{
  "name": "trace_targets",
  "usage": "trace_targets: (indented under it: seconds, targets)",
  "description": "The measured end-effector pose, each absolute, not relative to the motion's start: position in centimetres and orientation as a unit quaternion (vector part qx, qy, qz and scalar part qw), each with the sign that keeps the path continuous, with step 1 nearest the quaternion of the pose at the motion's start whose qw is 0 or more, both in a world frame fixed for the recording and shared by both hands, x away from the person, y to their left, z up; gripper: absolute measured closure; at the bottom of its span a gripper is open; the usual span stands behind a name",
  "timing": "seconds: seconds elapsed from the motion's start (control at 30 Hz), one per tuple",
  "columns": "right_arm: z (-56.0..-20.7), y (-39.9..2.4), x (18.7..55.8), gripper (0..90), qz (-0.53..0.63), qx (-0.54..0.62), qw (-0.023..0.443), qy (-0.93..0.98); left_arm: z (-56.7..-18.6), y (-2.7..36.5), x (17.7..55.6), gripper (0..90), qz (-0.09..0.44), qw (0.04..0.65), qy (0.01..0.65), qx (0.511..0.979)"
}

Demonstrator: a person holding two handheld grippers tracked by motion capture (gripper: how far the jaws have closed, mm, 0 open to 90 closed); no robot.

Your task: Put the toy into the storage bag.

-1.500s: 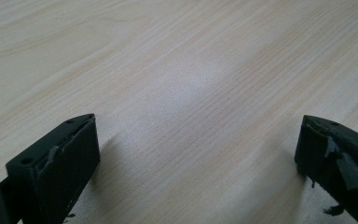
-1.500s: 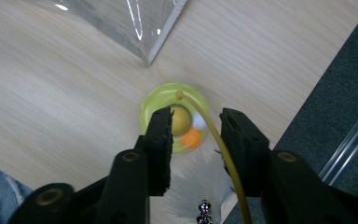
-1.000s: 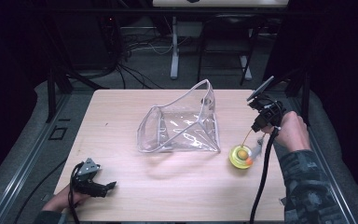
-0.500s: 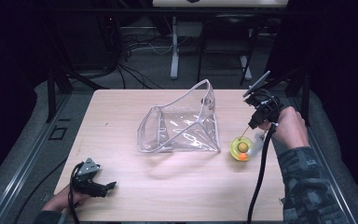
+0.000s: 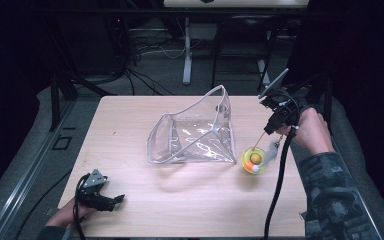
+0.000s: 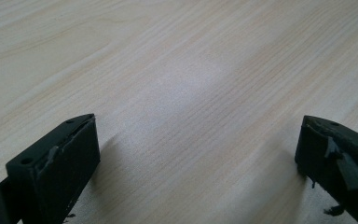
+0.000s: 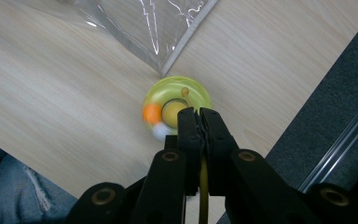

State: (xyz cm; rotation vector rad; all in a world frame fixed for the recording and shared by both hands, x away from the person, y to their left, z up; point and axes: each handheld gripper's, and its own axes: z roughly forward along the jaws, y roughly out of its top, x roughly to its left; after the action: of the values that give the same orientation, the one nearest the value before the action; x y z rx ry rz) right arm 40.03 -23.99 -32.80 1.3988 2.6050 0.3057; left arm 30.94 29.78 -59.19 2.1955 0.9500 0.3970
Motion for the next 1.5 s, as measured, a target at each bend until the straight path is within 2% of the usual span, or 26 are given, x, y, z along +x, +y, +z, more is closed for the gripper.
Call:
trace_targets:
  seconds: [0.93,1.5]
  targets:
    - [-27.0,-22.8,40.3,87.4,0.104,0.452,0.110,0.879,-59.2,29.8,30.9,0.1,0.152,0.351,0.368,0.847]
    - [-24.0,-21.9,41.9,87.4,0.087,0.448,0.123,0.881,-59.2,29.8,30.9,0.1,0.153,0.351,0.367,0.848]
